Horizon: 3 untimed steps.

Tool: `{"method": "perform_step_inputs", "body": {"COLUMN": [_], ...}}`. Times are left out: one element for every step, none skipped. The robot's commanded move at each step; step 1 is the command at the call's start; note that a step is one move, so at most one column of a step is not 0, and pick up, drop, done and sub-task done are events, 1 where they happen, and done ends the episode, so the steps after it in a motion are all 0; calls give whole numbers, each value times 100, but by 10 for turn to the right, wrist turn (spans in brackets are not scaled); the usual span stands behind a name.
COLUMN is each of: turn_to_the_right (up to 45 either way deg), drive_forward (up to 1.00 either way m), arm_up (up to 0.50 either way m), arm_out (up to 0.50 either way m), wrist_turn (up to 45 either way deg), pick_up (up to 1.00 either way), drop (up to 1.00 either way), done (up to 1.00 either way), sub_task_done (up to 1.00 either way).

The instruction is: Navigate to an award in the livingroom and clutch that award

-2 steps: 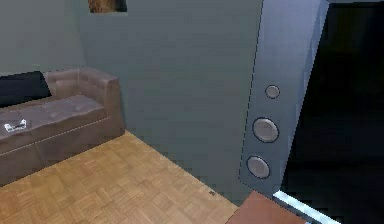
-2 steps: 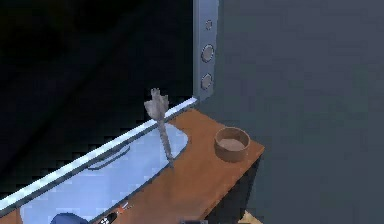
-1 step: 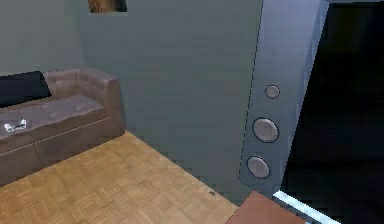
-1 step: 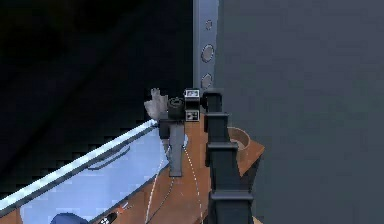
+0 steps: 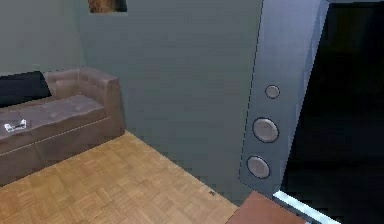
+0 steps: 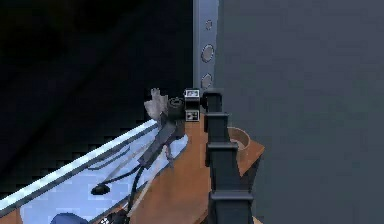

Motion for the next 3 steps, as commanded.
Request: {"method": "perform_step_inputs", "body": {"turn_to_the_right": [0,0,0], "drive_forward": [0,0,0], "arm_up": [0,0,0], "arm_out": [0,0,0], "wrist_turn": [450,450,300], "pick_up": [0,0,0], "drop": [0,0,0], "done": [0,0,0], "sub_task_done": [0,0,0]}}
